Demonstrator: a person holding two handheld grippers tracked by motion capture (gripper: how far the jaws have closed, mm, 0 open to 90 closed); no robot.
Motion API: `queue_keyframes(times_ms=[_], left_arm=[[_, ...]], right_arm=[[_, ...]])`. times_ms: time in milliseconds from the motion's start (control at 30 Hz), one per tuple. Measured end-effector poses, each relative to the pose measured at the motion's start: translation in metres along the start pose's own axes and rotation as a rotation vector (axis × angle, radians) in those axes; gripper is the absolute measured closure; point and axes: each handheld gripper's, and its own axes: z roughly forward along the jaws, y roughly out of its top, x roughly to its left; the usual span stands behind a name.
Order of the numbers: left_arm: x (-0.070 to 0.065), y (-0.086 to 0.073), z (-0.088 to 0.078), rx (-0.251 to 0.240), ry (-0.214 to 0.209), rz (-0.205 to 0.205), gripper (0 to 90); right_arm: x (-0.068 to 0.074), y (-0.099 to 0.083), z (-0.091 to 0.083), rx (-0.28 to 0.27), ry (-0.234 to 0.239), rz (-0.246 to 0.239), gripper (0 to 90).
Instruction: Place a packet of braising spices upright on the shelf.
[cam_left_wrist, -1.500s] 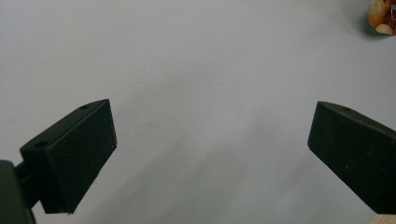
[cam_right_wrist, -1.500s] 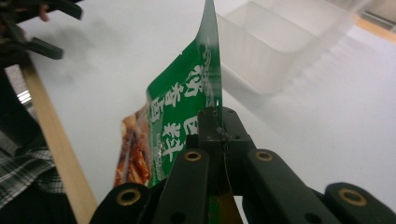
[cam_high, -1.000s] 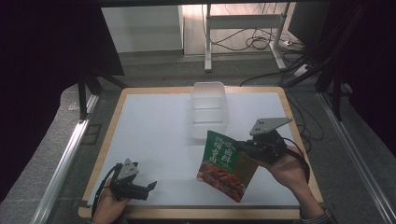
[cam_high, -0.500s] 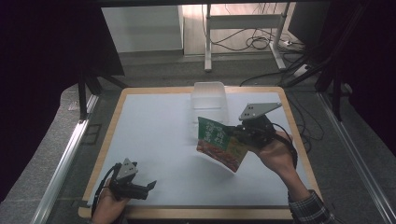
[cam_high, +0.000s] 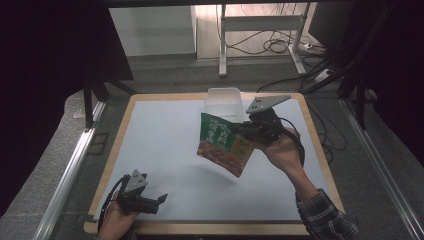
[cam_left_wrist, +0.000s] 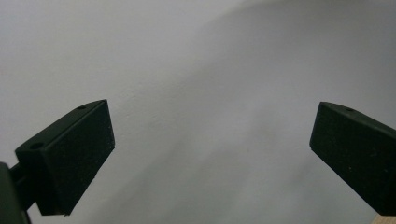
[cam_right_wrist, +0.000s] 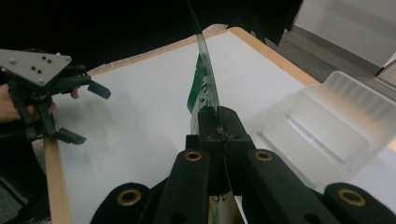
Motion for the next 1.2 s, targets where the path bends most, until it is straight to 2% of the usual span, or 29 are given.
queue_keyframes(times_ms=[233,400,733,1200], left_arm=[[0.000,0.000,0.000,0.002,0.001,0.006,0.0],[0.000,0.000,0.000,0.003,0.000,0.007,0.0],[-0.001,0.000,0.000,0.011,0.000,0.018,0.2],[-0.002,0.000,0.001,0.010,-0.002,0.024,0.4]], right_arm=[[-0.006,0.020,0.016,-0.021,0.000,-0.014,88.9],[-0.010,0.028,0.025,-0.035,0.007,-0.003,88.8],[-0.020,0.047,0.053,-0.060,0.029,0.010,88.9],[-0.039,0.084,0.091,-0.092,0.000,0.007,88.9]])
